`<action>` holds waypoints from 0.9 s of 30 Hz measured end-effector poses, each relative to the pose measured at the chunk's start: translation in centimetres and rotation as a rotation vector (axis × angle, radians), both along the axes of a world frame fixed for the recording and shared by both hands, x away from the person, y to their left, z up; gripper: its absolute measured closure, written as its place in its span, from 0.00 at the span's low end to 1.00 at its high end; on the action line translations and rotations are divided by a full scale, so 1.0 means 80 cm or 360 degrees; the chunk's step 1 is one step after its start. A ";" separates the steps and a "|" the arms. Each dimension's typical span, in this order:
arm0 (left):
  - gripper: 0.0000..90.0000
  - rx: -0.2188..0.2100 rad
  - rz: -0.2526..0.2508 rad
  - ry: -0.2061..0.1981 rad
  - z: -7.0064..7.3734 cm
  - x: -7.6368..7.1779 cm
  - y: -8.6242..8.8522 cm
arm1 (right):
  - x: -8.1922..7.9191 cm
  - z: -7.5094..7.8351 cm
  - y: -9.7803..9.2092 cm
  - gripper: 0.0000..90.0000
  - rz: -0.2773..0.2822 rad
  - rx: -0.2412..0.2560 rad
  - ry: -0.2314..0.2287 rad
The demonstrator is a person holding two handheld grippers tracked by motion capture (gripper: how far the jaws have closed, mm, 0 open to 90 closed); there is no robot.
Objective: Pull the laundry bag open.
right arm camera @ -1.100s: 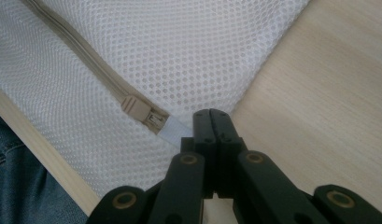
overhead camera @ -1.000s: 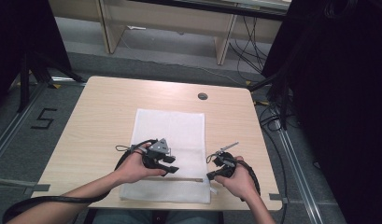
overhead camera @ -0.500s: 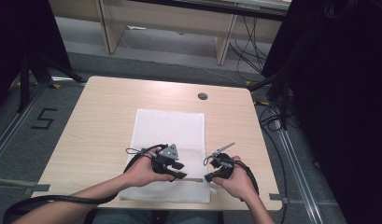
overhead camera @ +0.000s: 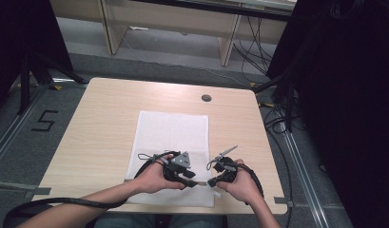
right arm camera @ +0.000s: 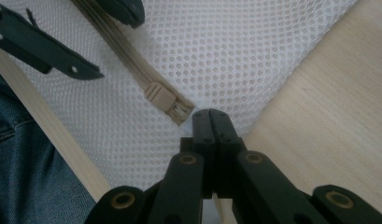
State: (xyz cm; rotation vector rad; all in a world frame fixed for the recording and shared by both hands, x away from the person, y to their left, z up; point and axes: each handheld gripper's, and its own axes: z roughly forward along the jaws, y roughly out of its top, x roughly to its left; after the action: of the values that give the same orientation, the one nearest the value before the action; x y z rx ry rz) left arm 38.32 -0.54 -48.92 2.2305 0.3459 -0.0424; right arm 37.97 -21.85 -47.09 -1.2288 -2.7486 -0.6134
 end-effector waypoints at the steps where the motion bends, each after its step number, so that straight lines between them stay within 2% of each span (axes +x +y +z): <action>1: 0.69 0.0008 -0.0008 -0.0013 -0.002 0.000 -0.001 | 0.001 -0.001 0.000 1.00 0.0007 0.0001 -0.0013; 3: 0.69 0.0014 -0.0009 -0.0005 -0.005 0.000 -0.005 | 0.002 -0.002 0.000 1.00 -0.0014 0.0004 0.0010; 5: 0.70 0.0018 -0.0002 -0.0013 -0.007 0.001 -0.008 | 0.004 -0.006 0.000 1.00 -0.0001 0.0007 -0.0006; 6: 0.70 0.0022 -0.0016 -0.0034 -0.008 0.002 -0.010 | 0.004 -0.007 0.001 1.00 0.0003 -0.0003 0.0009; 8: 0.70 0.0030 -0.0016 -0.0026 -0.009 0.001 -0.013 | 0.004 -0.008 0.004 1.00 -0.0016 -0.0011 0.0040; 12: 0.71 0.0052 -0.0030 -0.0045 -0.014 0.002 -0.017 | 0.005 -0.009 0.005 1.00 -0.0004 -0.0023 0.0036; 14: 0.71 0.0045 -0.0005 -0.0026 -0.016 0.000 -0.018 | 0.006 -0.011 0.004 1.00 -0.0016 -0.0012 0.0022; 18: 0.71 0.0055 -0.0009 -0.0039 -0.017 0.001 -0.020 | 0.005 -0.010 0.006 1.00 -0.0064 -0.0007 0.0089; 19: 0.71 0.0054 -0.0016 -0.0051 -0.017 0.001 -0.021 | 0.006 -0.010 0.005 1.00 -0.0047 -0.0015 0.0071; 22: 0.71 0.0053 -0.0020 -0.0049 -0.018 0.001 -0.023 | 0.005 -0.010 0.006 1.00 -0.0067 -0.0009 0.0089; 24: 0.71 0.0051 -0.0011 -0.0043 -0.019 0.000 -0.026 | 0.006 -0.011 0.005 1.00 -0.0050 -0.0014 0.0070; 25: 0.71 0.0061 -0.0028 -0.0065 -0.020 0.000 -0.027 | 0.008 -0.012 0.004 1.00 -0.0028 -0.0009 0.0039; 27: 0.72 0.0055 -0.0024 -0.0057 -0.022 -0.001 -0.030 | 0.008 -0.012 0.003 1.00 -0.0028 -0.0006 0.0041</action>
State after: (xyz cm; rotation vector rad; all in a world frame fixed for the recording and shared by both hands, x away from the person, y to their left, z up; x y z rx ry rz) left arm 38.23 -2.98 -50.66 2.2656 0.3127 -0.0047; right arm 38.64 -21.58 -48.07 -1.2544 -2.7219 -0.5897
